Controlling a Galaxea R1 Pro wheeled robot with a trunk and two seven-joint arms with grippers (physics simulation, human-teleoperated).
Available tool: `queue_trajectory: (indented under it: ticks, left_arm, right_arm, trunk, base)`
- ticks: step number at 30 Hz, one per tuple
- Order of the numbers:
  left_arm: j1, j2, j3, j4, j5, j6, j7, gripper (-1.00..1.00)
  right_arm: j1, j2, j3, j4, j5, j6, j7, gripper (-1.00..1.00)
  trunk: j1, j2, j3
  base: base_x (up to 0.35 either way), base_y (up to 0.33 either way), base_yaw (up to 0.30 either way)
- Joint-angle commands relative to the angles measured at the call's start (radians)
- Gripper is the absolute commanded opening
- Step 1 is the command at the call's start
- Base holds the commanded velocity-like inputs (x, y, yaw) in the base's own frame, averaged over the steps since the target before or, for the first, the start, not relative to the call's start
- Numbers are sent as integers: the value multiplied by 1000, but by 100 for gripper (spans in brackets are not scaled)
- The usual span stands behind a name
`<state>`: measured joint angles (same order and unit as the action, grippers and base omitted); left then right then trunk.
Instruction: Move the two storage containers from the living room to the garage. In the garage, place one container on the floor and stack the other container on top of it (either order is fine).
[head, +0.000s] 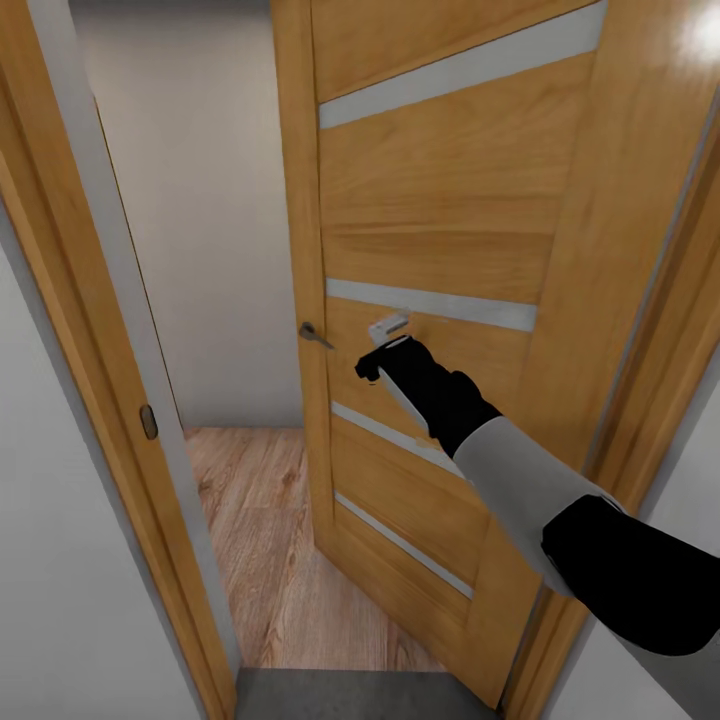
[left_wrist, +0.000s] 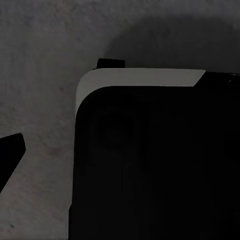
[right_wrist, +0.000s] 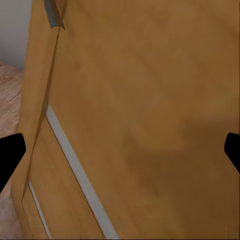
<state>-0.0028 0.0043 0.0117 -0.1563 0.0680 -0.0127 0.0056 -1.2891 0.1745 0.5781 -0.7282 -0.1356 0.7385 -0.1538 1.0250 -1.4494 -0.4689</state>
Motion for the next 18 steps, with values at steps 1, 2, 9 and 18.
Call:
queue_trajectory:
  ticks: [1, 2, 9, 18]
  left_arm:
    - [0, 0, 1, 0, 7, -2, 1, 100]
    - [0, 0, 1, 0, 7, -1, 1, 100]
    - [0, 0, 1, 0, 7, -2, 1, 100]
    - [0, 0, 1, 0, 7, -1, 1, 100]
  right_arm:
    - [5, 0, 4, -1, -10, 9, -9, 100]
    - [10, 0, 4, -2, -10, 14, -9, 100]
    - [14, 0, 5, -3, -9, 53, -10, 100]
    - [14, 0, 5, -3, -9, 64, -10, 100]
  trunk:
    - [0, -1, -1]
    - [0, -1, -1]
    - [0, -1, -1]
    - [0, -1, -1]
  base:
    - [0, 0, 0]
    - [0, 0, 0]
    - [0, 0, 0]
    - [3, 0, 0]
